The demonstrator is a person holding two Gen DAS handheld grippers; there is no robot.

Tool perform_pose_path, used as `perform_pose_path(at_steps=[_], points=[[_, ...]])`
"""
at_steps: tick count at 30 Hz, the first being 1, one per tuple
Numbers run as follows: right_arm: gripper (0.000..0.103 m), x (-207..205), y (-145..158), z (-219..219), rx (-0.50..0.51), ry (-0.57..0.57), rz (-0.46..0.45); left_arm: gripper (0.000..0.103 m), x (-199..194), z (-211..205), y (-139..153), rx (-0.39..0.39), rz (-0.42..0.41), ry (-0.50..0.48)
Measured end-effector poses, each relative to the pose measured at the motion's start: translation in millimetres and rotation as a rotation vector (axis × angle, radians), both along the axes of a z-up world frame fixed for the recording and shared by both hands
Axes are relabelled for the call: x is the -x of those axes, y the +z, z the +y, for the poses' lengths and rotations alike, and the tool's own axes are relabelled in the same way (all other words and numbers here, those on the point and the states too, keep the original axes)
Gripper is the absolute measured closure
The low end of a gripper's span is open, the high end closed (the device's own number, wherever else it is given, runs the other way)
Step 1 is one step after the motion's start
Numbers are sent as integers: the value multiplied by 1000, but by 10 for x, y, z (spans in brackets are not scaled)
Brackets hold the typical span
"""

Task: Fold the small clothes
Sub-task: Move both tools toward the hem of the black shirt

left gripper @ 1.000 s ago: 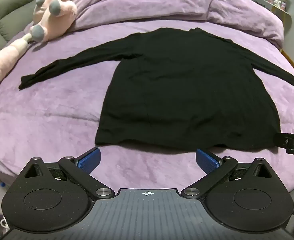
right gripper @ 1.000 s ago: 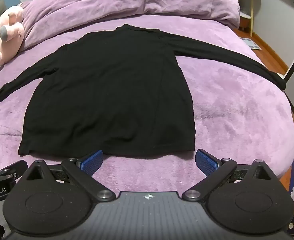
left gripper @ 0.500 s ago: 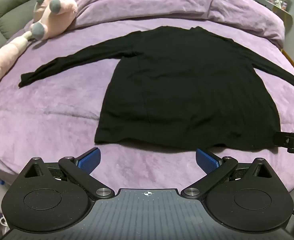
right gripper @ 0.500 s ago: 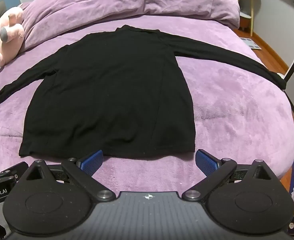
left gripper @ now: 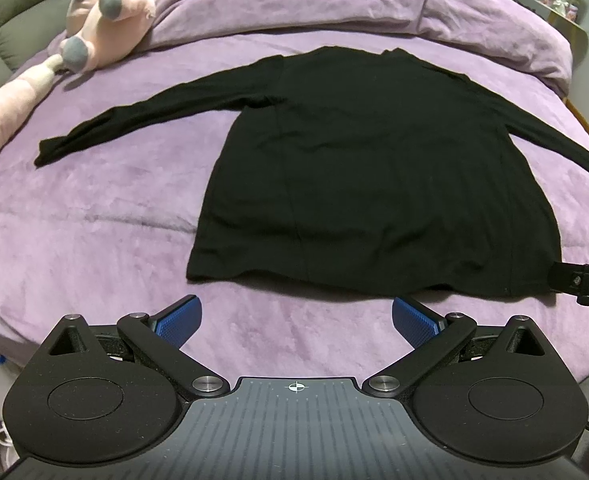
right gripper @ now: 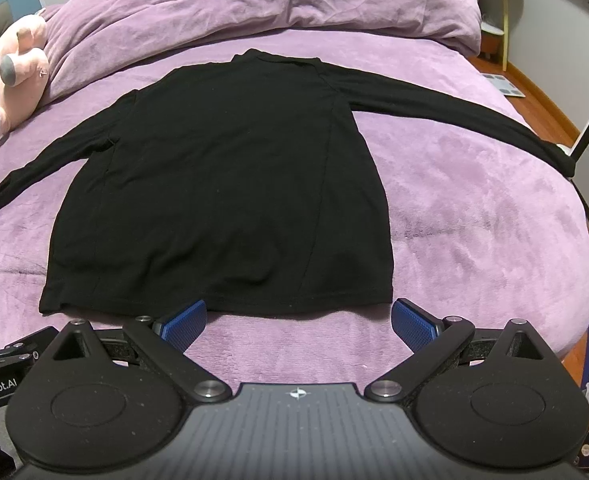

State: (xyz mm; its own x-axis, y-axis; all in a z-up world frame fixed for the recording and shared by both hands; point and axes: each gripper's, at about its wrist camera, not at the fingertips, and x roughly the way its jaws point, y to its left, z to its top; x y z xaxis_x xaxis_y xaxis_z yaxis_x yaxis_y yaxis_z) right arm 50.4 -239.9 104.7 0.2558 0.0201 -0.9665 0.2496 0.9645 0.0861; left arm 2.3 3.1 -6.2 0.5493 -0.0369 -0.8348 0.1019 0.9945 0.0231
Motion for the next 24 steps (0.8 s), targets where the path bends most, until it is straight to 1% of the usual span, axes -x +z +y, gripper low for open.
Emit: perform_pose_path(at_steps=[20,24], points=[[4,2,-9,-1,-5,2,-2,0,9,-31,-57,5,13,7],[4,8,-13,9,-5,10,-6,0,-23,-4,-25,8,17,8]])
